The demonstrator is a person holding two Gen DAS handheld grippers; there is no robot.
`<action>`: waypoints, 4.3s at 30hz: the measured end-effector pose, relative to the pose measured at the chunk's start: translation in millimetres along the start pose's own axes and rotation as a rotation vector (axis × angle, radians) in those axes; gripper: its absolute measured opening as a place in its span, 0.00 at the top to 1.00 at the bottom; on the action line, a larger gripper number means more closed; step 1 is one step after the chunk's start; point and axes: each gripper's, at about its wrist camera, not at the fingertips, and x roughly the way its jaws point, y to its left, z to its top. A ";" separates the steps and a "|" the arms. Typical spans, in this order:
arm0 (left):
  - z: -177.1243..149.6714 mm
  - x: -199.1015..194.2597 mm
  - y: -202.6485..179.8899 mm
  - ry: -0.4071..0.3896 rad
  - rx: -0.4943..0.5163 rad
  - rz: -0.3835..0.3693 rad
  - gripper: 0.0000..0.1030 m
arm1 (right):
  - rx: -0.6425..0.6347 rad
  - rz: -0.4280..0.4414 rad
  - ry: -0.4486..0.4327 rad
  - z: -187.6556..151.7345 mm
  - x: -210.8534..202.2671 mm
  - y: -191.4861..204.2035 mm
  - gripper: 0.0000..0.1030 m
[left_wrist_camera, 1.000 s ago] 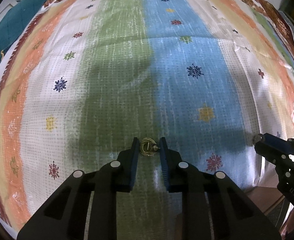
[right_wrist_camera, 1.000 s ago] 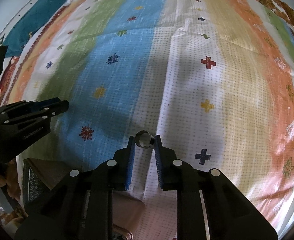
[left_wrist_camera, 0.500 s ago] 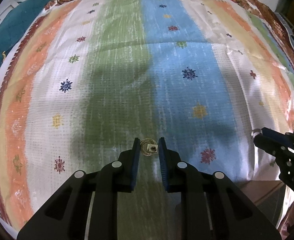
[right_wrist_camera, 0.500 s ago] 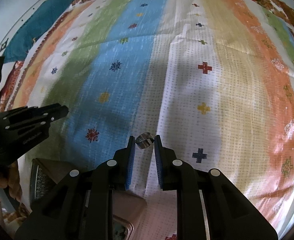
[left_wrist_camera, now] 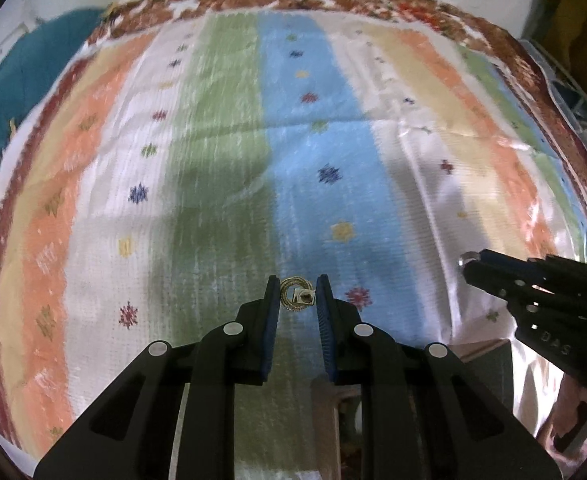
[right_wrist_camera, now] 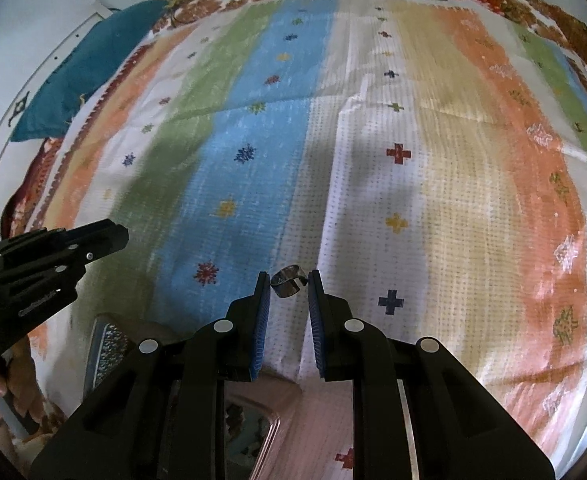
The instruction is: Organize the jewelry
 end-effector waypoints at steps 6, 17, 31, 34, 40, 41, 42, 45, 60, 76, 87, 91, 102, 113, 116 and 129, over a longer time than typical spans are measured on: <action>2.4 -18.4 -11.9 -0.037 0.031 -0.028 0.82 | -0.025 -0.004 -0.030 -2.2 -11.7 5.3 0.81; -9.0 -44.8 -25.7 -0.092 0.061 -0.023 0.82 | -0.096 -0.082 -0.110 -13.2 -40.4 19.3 0.81; -32.7 -84.0 -34.4 -0.161 0.066 -0.104 0.82 | -0.151 -0.034 -0.177 -42.5 -74.9 44.6 0.81; -39.4 -89.9 -35.9 -0.169 0.064 -0.120 0.82 | -0.146 -0.008 -0.181 -48.9 -79.2 46.3 0.81; -50.7 -98.7 -41.5 -0.183 0.069 -0.136 0.82 | -0.119 0.043 -0.177 -58.8 -84.2 46.7 0.81; -52.4 -100.4 -41.3 -0.187 0.068 -0.140 0.82 | -0.116 0.051 -0.175 -60.3 -84.6 46.4 0.81; -53.6 -101.6 -40.9 -0.189 0.065 -0.143 0.82 | -0.113 0.059 -0.172 -62.0 -84.8 46.2 0.81; -56.9 -102.5 -38.5 -0.187 0.055 -0.153 0.82 | -0.111 0.077 -0.164 -66.5 -84.5 47.5 0.81; -59.2 -101.0 -33.8 -0.166 0.019 -0.155 0.74 | -0.076 0.060 -0.137 -70.8 -82.7 42.5 0.65; -75.1 -103.0 -31.6 -0.166 0.032 -0.123 0.55 | -0.030 0.068 -0.190 -82.3 -100.1 28.7 0.43; -95.1 -108.2 -29.7 -0.164 0.066 -0.110 0.25 | -0.068 0.048 -0.248 -100.5 -120.5 34.4 0.26; -102.5 -113.4 -21.2 -0.178 0.046 -0.104 0.16 | -0.053 0.057 -0.279 -107.0 -131.6 32.5 0.22; -118.0 -133.7 -28.3 -0.235 0.087 -0.117 0.06 | -0.137 0.008 -0.304 -125.2 -150.1 50.8 0.12; -139.0 -158.6 -45.9 -0.284 0.143 -0.055 0.06 | -0.118 -0.020 -0.330 -149.6 -173.4 47.0 0.10; -144.9 -164.1 -51.3 -0.302 0.153 -0.039 0.06 | -0.124 -0.023 -0.352 -155.0 -178.5 47.1 0.10; -158.5 -176.6 -60.5 -0.352 0.185 -0.020 0.06 | -0.160 -0.011 -0.384 -167.1 -187.0 51.9 0.10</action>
